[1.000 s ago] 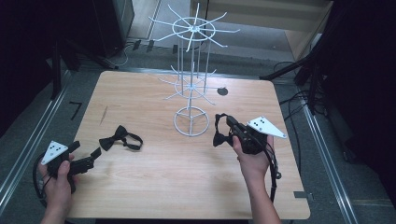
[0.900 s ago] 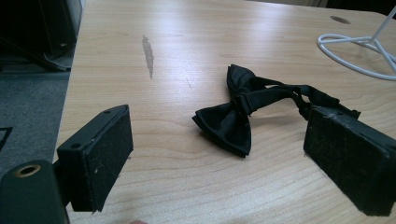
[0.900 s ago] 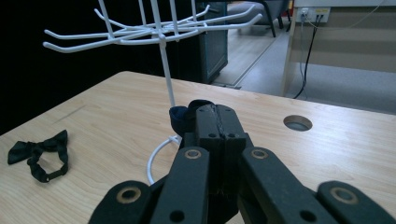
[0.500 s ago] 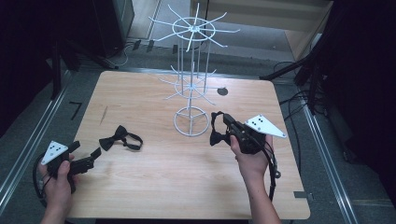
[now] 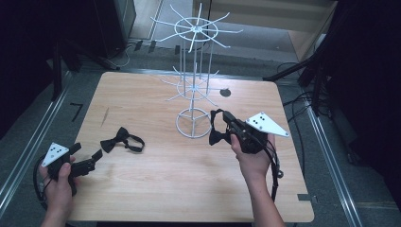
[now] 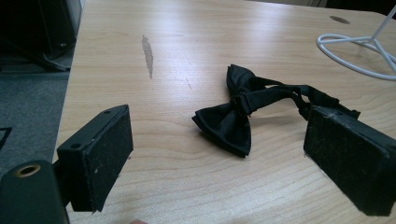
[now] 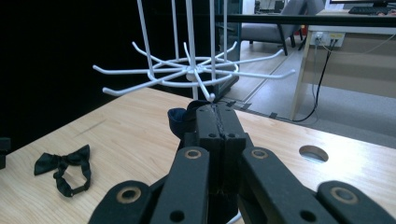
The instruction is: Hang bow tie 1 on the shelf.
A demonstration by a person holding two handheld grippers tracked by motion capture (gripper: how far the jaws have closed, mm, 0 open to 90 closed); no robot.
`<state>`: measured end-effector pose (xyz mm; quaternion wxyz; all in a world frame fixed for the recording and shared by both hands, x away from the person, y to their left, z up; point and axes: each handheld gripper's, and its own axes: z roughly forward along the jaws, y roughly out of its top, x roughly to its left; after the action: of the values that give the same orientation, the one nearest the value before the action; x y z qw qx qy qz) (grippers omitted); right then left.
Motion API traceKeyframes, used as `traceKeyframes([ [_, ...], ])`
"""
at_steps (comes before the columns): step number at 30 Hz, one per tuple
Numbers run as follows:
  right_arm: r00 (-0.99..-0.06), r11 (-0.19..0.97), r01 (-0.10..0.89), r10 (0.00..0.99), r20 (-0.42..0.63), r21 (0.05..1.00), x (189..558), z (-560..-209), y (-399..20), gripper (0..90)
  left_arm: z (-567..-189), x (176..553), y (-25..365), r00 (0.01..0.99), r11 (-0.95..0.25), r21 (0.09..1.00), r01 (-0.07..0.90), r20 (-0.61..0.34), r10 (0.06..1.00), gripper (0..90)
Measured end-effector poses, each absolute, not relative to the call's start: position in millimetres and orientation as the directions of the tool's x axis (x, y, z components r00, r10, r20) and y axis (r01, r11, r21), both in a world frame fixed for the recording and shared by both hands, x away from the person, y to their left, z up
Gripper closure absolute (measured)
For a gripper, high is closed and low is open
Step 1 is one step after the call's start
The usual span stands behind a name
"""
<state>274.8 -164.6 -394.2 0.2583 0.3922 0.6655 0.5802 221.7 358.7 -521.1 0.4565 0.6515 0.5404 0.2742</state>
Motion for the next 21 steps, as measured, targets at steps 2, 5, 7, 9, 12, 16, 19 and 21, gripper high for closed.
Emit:
traceKeyframes([
  [2, -0.56, 0.017, 0.219, 0.821, 0.111, 0.976, 276.0, -391.7, -163.6, 90.0, -521.1, 221.7, 358.8, 0.266, 0.0, 0.891, 0.454, -0.136, 0.954, 8.8],
  [5, -0.56, 0.015, 0.211, 0.821, 0.108, 0.977, 278.7, -388.2, -162.5, 90.0, -521.2, 221.7, 358.8, 0.267, 0.001, 0.891, 0.453, -0.137, 0.954, 8.8],
  [7, -0.562, 0.014, 0.212, 0.82, 0.11, 0.977, 279.8, -386.6, -161.8, 90.0, -521.0, 221.6, 358.9, 0.268, 0.0, 0.89, 0.455, -0.137, 0.954, 8.8],
  [9, -0.563, 0.015, 0.212, 0.82, 0.109, 0.977, 280.8, -385.7, -161.0, 90.0, -521.2, 221.7, 358.9, 0.268, 0.001, 0.891, 0.454, -0.137, 0.954, 8.8],
  [12, -0.56, 0.017, 0.21, 0.822, 0.106, 0.977, 285.0, -384.4, -159.8, 90.0, -521.2, 221.7, 358.9, 0.266, 0.004, 0.892, 0.453, -0.139, 0.954, 8.8],
  [16, -0.558, 0.013, 0.219, 0.822, 0.115, 0.976, 288.6, -384.2, -159.1, 90.0, -521.3, 221.9, 359.0, 0.266, 0.005, 0.892, 0.452, -0.14, 0.954, 8.8],
  [19, -0.557, 0.013, 0.219, 0.823, 0.114, 0.976, 291.2, -383.9, -158.5, 90.0, -521.3, 222.0, 359.0, 0.267, 0.006, 0.893, 0.451, -0.141, 0.953, 8.8],
  [21, -0.556, 0.01, 0.222, 0.823, 0.118, 0.975, 292.8, -384.1, -158.4, 90.0, -521.3, 222.0, 359.1, 0.267, 0.005, 0.892, 0.452, -0.141, 0.953, 8.8],
])
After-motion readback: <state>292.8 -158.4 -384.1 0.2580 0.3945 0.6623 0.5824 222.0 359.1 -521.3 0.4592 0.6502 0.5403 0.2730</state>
